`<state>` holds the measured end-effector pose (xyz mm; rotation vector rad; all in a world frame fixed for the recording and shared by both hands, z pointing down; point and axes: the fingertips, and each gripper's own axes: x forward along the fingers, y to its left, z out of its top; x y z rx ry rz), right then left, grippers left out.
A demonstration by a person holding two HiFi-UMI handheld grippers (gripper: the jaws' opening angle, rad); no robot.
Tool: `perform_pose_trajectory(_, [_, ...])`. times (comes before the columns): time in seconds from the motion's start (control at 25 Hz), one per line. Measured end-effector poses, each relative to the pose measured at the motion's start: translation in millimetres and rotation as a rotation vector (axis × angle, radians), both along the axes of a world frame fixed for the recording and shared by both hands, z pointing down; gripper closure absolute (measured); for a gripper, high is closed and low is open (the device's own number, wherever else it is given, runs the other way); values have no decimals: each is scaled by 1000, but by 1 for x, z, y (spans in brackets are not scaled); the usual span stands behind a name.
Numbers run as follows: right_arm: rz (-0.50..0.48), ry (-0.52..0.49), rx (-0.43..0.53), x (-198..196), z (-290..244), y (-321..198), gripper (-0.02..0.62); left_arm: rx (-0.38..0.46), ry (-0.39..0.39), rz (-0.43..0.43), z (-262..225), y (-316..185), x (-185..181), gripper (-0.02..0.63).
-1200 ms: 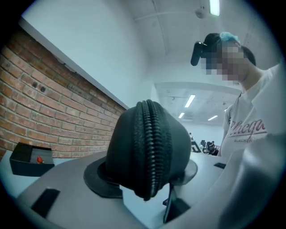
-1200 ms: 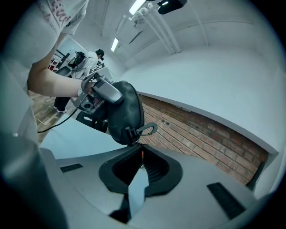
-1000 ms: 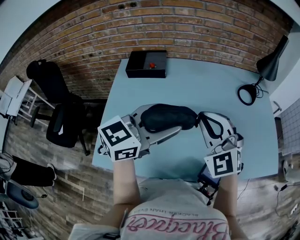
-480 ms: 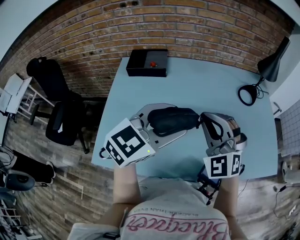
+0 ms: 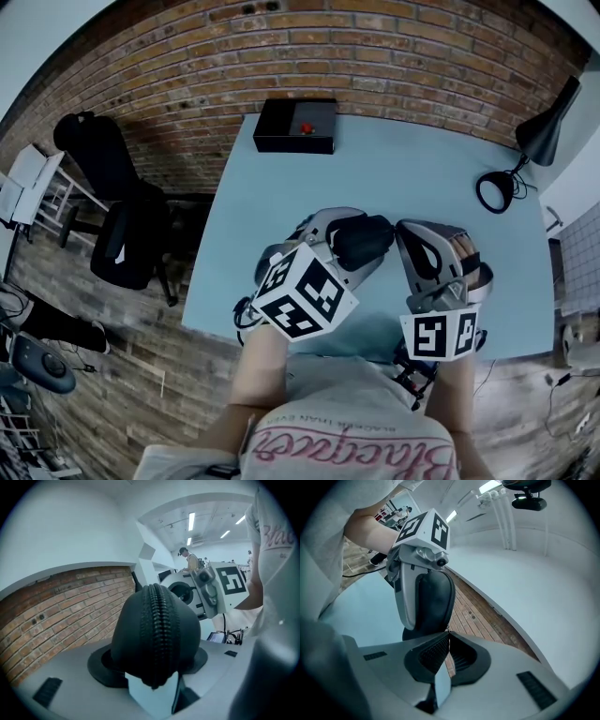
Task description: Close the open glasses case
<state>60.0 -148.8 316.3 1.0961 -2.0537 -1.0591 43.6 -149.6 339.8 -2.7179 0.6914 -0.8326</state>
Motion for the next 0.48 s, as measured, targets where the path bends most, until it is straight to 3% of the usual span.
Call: perform_pose_trajectory(0.48, [-18, 23, 33, -10, -13, 4, 574, -27, -117, -104, 27, -18, 5, 350])
